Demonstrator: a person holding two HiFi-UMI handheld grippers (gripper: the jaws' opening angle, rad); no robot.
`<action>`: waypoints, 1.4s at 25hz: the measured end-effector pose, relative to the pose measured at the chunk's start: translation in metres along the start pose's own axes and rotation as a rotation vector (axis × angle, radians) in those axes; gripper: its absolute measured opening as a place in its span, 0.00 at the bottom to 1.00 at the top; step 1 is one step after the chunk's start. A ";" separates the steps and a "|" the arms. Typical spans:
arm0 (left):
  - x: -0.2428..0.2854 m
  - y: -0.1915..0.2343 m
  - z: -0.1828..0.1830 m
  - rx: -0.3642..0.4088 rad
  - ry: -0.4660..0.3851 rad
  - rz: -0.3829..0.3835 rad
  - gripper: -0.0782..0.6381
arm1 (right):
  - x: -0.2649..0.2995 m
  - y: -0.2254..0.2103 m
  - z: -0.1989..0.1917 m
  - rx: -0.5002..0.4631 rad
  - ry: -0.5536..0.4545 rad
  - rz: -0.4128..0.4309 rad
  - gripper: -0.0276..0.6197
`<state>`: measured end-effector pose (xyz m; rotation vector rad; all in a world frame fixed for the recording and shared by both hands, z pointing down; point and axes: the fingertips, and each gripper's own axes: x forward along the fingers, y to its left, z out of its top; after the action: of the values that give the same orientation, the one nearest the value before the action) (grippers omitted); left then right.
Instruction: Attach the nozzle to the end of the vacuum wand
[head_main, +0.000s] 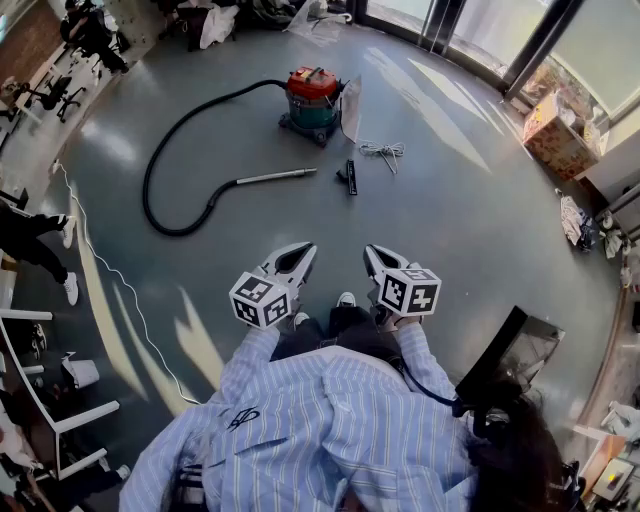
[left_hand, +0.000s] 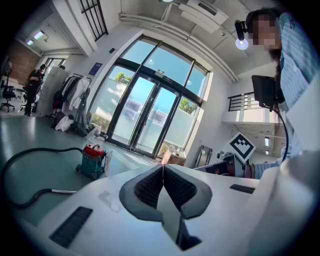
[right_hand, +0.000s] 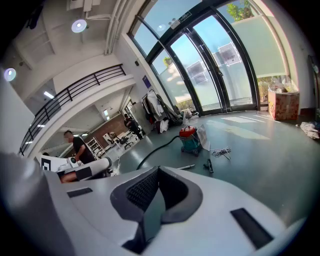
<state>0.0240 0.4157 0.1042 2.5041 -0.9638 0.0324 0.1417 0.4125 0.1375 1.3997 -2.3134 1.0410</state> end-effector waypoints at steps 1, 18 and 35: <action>-0.003 0.001 -0.002 0.002 0.001 0.003 0.12 | 0.000 0.001 -0.002 0.001 0.000 -0.002 0.05; 0.000 0.023 0.005 -0.007 -0.019 0.031 0.12 | 0.020 -0.003 0.011 0.018 -0.017 0.009 0.05; 0.065 0.035 0.015 -0.012 0.004 0.064 0.12 | 0.046 -0.052 0.048 0.014 0.028 0.052 0.05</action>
<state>0.0484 0.3460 0.1159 2.4612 -1.0390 0.0522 0.1698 0.3341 0.1513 1.3274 -2.3387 1.0862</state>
